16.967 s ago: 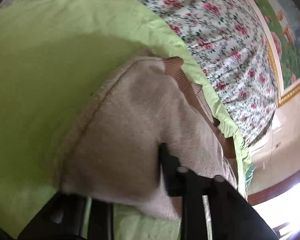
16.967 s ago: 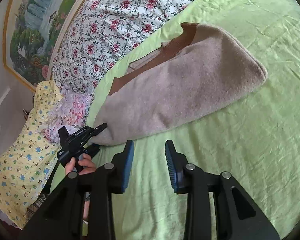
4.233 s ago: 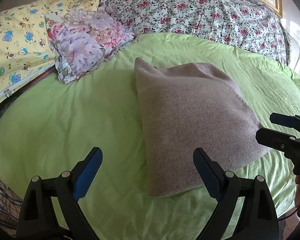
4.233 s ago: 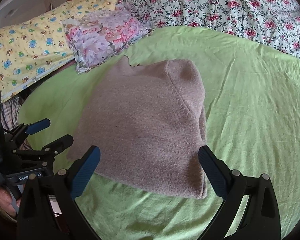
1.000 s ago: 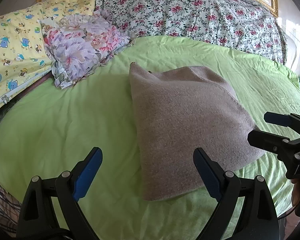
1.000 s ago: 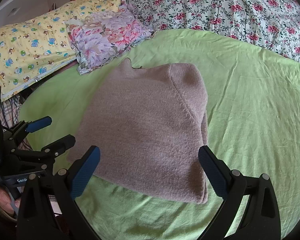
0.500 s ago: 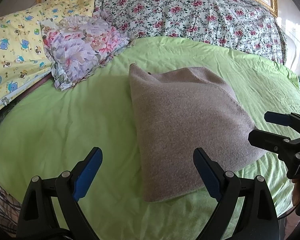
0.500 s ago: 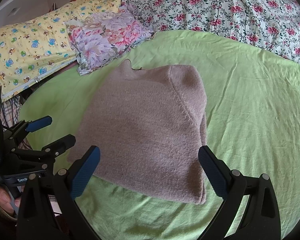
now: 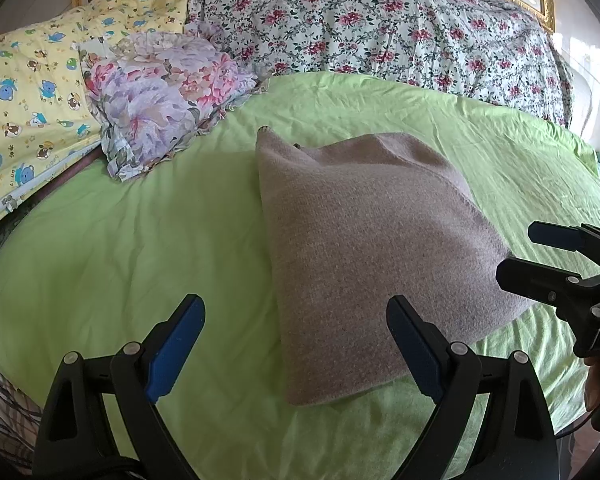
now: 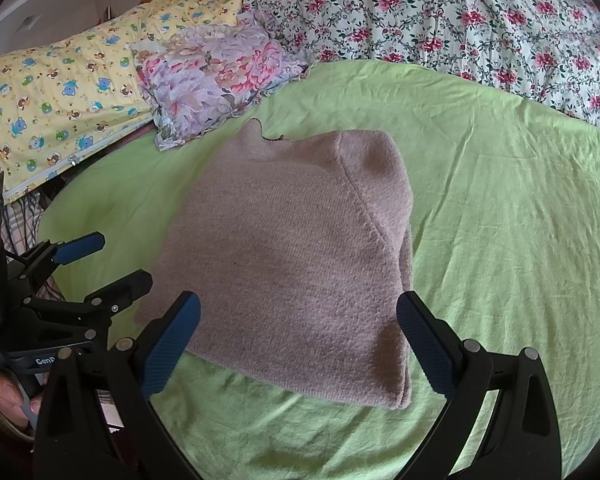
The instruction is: Fold small clothes
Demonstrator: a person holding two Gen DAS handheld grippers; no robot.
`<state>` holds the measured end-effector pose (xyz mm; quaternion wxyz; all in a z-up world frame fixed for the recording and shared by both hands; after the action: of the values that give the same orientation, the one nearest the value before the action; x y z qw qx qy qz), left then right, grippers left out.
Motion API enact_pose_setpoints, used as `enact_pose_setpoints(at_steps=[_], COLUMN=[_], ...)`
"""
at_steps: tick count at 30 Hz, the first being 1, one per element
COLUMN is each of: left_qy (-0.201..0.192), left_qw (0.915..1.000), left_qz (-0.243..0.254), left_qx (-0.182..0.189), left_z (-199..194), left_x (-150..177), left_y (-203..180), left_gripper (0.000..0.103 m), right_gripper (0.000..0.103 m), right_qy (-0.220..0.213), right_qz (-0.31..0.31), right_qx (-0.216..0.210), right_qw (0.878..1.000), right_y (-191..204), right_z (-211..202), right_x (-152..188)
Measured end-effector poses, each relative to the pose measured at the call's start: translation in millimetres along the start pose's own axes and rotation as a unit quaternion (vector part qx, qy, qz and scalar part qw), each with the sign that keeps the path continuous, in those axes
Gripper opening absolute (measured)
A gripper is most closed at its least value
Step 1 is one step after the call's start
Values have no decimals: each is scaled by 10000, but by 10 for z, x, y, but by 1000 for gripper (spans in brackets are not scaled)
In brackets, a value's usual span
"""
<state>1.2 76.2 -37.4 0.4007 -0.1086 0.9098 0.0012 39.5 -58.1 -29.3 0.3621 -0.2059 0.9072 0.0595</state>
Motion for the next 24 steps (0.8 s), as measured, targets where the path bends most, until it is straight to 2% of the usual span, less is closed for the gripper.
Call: enact_pose_setpoints(at_steps=[24], left_qy=[28], left_qw=[10000], left_qz=[-94], left_qx=[-1], left_z=[57], left_x=[-9], left_y=[35], left_gripper=[92], right_gripper=[98], right_qy=[13], right_qz=[55], right_qx=[-16], right_qw=[10000], right_y=[-57], right_z=[20], right_x=[7])
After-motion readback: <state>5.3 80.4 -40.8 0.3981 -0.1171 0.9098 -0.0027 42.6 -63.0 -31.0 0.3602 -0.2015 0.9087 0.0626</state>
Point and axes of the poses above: each gripper's, at about its wrist camera, not at the fingertips, and z roughly the way its jaws point, y to its left, x to its underside, the point moved 2 cm from there along z, roughly the way its jaws point, and after that the axes turned 10 degrees about -z, right-handed, at the moved point
